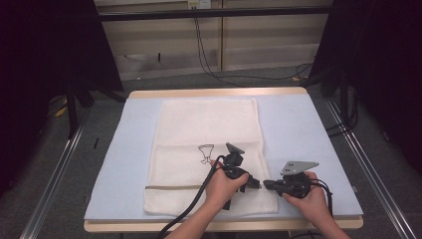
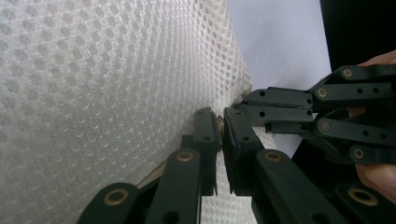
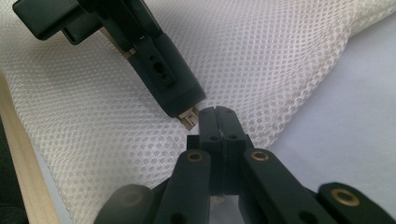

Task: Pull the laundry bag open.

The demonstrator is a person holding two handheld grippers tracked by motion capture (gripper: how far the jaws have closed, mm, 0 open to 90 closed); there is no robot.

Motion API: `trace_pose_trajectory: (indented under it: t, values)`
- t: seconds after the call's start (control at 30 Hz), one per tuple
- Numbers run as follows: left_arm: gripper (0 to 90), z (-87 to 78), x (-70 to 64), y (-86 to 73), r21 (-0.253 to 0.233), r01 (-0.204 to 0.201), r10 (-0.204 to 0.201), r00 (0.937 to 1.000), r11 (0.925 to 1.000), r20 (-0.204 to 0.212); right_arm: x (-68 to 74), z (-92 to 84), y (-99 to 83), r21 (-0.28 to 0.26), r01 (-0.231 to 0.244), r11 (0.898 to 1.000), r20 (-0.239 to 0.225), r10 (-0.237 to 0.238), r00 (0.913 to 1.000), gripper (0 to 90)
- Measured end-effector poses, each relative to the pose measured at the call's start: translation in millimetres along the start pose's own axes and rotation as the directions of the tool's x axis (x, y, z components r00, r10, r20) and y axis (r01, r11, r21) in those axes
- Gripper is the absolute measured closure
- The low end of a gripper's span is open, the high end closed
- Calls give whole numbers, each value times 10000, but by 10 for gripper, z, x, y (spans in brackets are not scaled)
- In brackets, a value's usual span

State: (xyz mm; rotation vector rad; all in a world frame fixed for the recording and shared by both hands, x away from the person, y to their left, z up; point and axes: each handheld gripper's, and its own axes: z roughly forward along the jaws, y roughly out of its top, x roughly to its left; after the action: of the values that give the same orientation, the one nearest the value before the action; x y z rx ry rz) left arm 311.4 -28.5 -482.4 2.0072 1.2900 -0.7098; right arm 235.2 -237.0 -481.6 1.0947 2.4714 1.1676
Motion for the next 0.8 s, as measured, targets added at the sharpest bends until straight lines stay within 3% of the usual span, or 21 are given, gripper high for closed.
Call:
trace_pose_trajectory:
  t: [0.27, 0.33, 0.43, 0.5, 0.8]
  values:
    - [873, 2, -24, -16, -160, -29, 30, 10000, 9999, 70, 51, 3, 1, 78, 404, 9992, 334, -407, 9986, 900]
    - [869, 4, -44, -21, -206, -162, 159, 9998, 9997, -150, 48, 3, -3, 48, 319, 9995, 296, -320, 9990, 900]
    - [803, 37, -22, -19, -158, -20, 24, 9996, 9999, 265, 50, 4, -6, 25, 265, 9996, 323, -266, 9991, 900]
    - [847, 53, -46, -22, -206, -121, 119, 9999, 9997, -112, 48, 5, -8, 0, 256, 9997, 310, -256, 9992, 900]
    - [876, 35, -32, -13, -132, -68, 67, 9999, 9999, -79, 48, 5, -8, 48, 67, 10000, 299, -68, 9995, 900]
